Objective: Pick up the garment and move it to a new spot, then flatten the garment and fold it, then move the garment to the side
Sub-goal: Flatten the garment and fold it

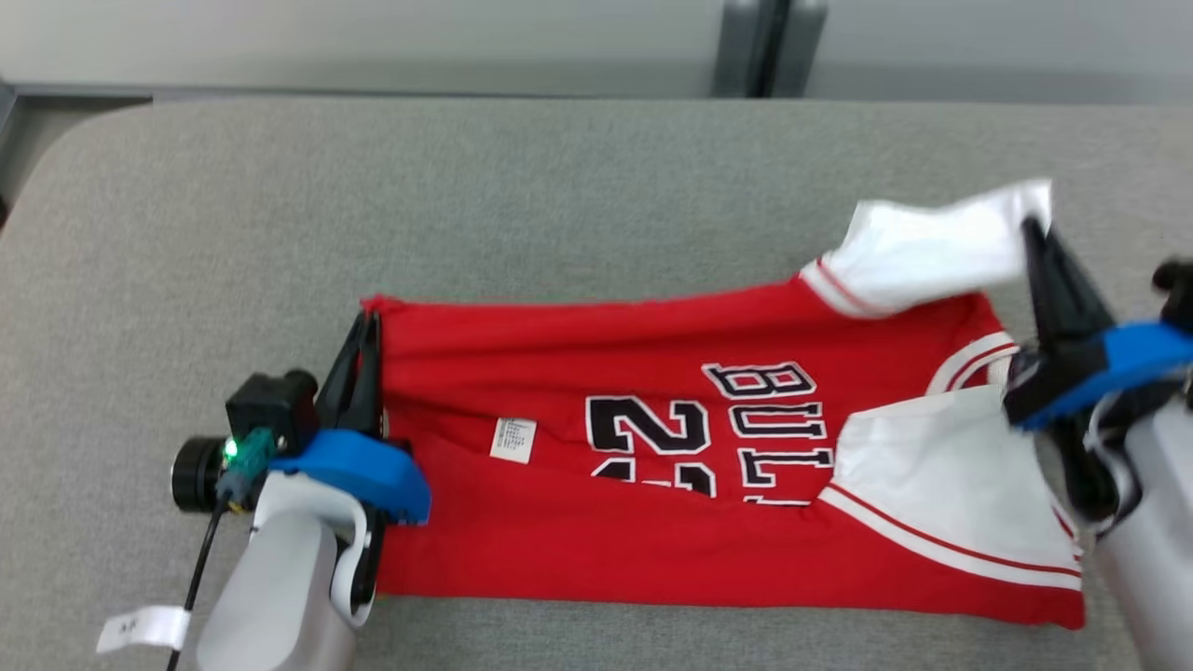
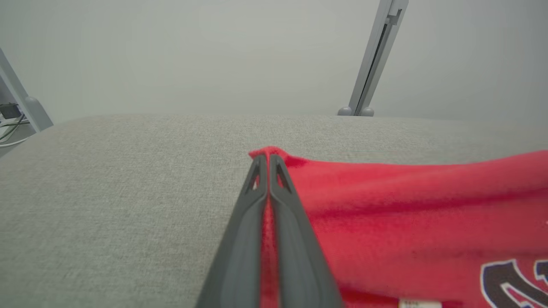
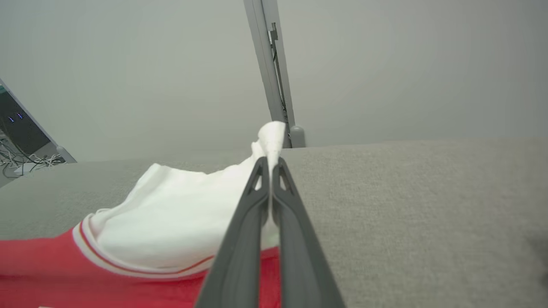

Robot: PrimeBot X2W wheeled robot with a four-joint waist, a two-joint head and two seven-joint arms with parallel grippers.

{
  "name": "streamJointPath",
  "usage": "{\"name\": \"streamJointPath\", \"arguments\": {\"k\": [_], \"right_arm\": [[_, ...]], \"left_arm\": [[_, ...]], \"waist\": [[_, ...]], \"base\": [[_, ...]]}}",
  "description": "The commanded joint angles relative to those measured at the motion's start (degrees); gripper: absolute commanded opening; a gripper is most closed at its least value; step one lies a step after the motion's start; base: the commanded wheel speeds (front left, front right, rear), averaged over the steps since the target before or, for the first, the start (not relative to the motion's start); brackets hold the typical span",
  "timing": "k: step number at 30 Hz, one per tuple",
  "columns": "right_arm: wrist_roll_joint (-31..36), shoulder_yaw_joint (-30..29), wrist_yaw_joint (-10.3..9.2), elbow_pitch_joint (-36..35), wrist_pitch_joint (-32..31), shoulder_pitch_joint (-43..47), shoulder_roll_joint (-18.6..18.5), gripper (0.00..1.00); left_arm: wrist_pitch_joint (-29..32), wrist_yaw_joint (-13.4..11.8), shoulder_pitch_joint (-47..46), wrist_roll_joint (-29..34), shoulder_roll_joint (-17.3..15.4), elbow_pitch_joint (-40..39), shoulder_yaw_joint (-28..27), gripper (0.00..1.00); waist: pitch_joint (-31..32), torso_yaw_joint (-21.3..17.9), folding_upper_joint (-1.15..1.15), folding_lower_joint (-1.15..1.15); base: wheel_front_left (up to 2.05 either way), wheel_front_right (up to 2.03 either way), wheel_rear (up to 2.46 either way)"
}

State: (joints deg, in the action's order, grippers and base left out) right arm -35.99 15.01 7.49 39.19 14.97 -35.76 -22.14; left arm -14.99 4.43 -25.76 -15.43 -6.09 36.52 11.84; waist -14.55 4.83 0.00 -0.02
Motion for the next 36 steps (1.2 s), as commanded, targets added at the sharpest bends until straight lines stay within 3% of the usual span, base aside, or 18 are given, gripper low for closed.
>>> {"name": "streamJointPath", "arguments": {"k": [1, 10, 21, 22, 23, 24, 31, 36], "right_arm": [[-0.3, -0.5, 0.00, -1.4, 0.3, 3.7, 0.8, 0.00], [0.1, -3.4, 0.00, -5.8, 0.3, 18.9, 5.5, 0.00], [3.7, -6.3, 0.00, -2.4, 0.3, 24.2, 9.9, 0.00], [4.3, -6.8, -0.01, -1.9, 0.3, 24.4, 10.0, 0.05], [4.7, -7.3, 0.00, -1.4, 0.3, 24.6, 10.2, 0.43], [5.3, -8.1, 0.00, -1.2, 0.3, 24.5, 10.5, 1.00], [16.4, -14.3, 0.00, -6.9, 0.3, 25.4, 12.2, 1.00], [24.1, -16.4, 0.00, -9.9, 0.3, 28.1, 14.7, 1.00]], "left_arm": [[-0.3, 0.2, 1.6, 0.7, -0.3, 0.1, -0.5, 0.00], [-0.3, 0.5, 9.3, 2.3, 0.1, 2.3, -3.3, 0.00], [-0.3, -0.3, 17.0, 1.6, 2.0, 1.8, -6.7, 0.00], [-0.3, -0.3, 17.5, 1.7, 2.1, 1.6, -6.7, 0.15], [-0.3, -0.6, 17.9, 1.8, 2.2, 1.3, -6.9, 0.38], [-0.3, -0.9, 18.4, 1.8, 2.3, 1.1, -7.2, 1.00], [-0.3, -4.0, 21.0, 6.3, 2.9, -6.5, -7.9, 1.00], [-0.3, -4.3, 24.0, 10.0, 3.0, -11.1, -6.6, 1.00]], "waist": [[3.3, -2.7, 0.00, 0.02], [8.3, -5.0, 0.00, 0.02], [11.0, -5.2, 0.00, 0.02], [11.1, -5.1, 0.00, 0.02], [11.3, -5.0, 0.00, 0.02], [11.5, -4.9, 0.00, 0.02], [12.8, -4.6, 0.00, 0.02], [14.1, -4.3, 0.00, 0.02]], "base": [[0.00, 0.00, 0.00], [0.00, 0.00, 0.00], [0.00, 0.00, 0.00], [0.00, 0.00, 0.00], [0.00, 0.00, 0.00], [0.00, 0.00, 0.00], [0.00, 0.00, 0.00], [0.00, 0.00, 0.00]]}}
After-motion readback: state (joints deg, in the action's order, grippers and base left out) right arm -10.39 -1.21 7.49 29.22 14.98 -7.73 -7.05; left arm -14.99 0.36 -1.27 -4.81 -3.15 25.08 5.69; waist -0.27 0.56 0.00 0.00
